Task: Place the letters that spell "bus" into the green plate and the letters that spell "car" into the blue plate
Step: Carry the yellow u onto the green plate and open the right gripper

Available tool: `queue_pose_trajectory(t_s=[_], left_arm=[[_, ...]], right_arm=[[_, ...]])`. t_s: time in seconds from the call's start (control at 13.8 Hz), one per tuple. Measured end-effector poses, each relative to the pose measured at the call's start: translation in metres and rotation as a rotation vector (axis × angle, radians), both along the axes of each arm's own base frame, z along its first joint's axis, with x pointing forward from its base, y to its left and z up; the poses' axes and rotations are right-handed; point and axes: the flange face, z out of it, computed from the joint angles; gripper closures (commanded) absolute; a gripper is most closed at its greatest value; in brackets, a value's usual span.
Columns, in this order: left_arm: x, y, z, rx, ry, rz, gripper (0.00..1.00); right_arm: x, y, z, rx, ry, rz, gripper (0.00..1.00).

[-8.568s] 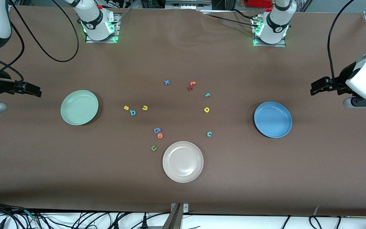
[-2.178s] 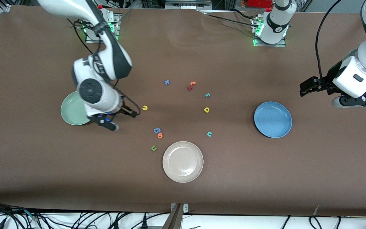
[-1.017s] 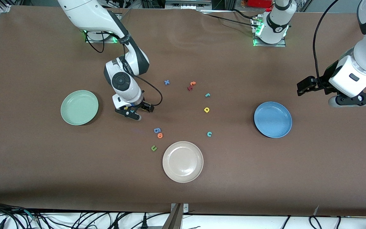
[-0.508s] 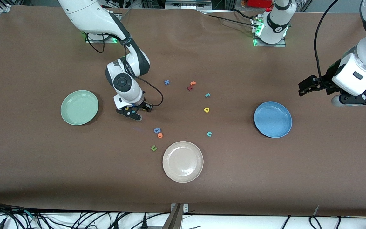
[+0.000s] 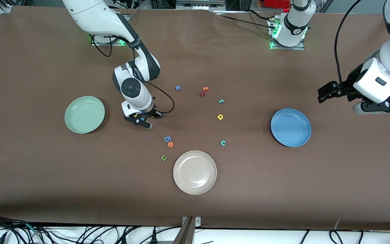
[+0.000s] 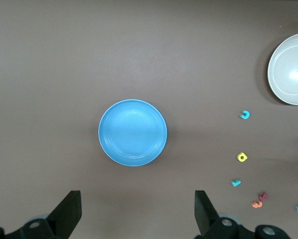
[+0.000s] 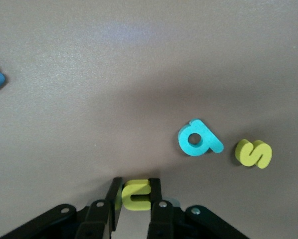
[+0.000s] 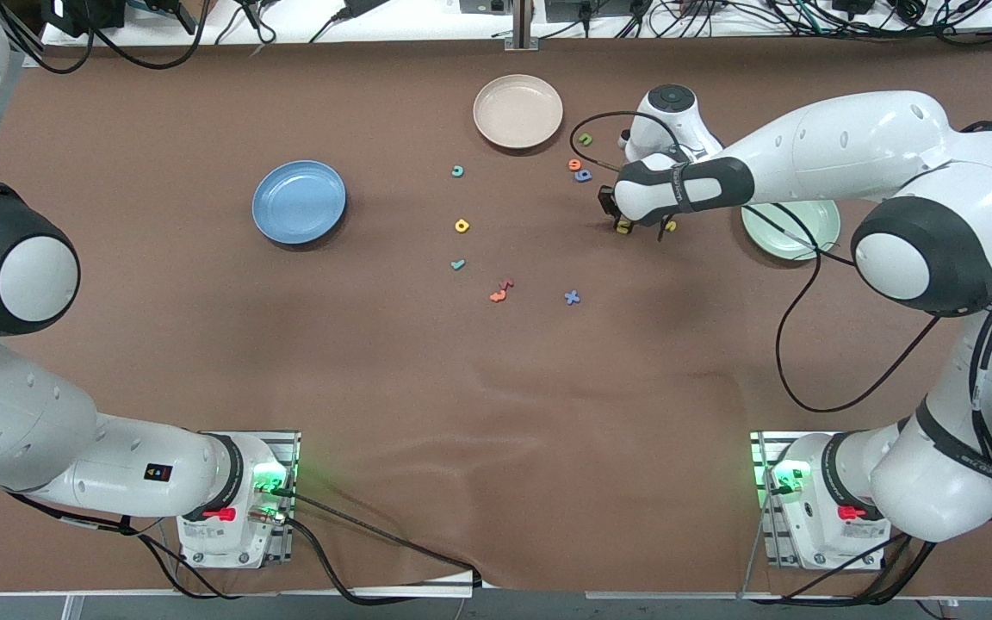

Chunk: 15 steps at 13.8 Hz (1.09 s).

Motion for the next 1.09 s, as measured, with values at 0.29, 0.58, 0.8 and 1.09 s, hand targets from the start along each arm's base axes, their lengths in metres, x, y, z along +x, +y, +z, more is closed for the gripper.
queue_pose_trajectory(t_s=[0.29, 0.58, 0.8, 1.09], left_arm=[[0.002, 0.000, -0.004, 0.001, 0.007, 0.002, 0.00], [0.002, -0.001, -0.004, 0.001, 0.007, 0.005, 0.00], [0.002, -0.001, -0.004, 0.001, 0.006, 0.006, 0.00], [0.003, -0.001, 0.001, 0.000, -0.005, 0.008, 0.00]], right_arm=[[0.017, -0.007, 0.023, -0.044, 0.072, -0.001, 0.95], [0.065, -0.054, 0.098, -0.076, 0.169, 0.043, 0.95], [0.089, -0.134, 0.126, -0.048, 0.224, 0.111, 0.94], [0.101, -0.246, 0.129, -0.024, 0.279, 0.184, 0.94]])
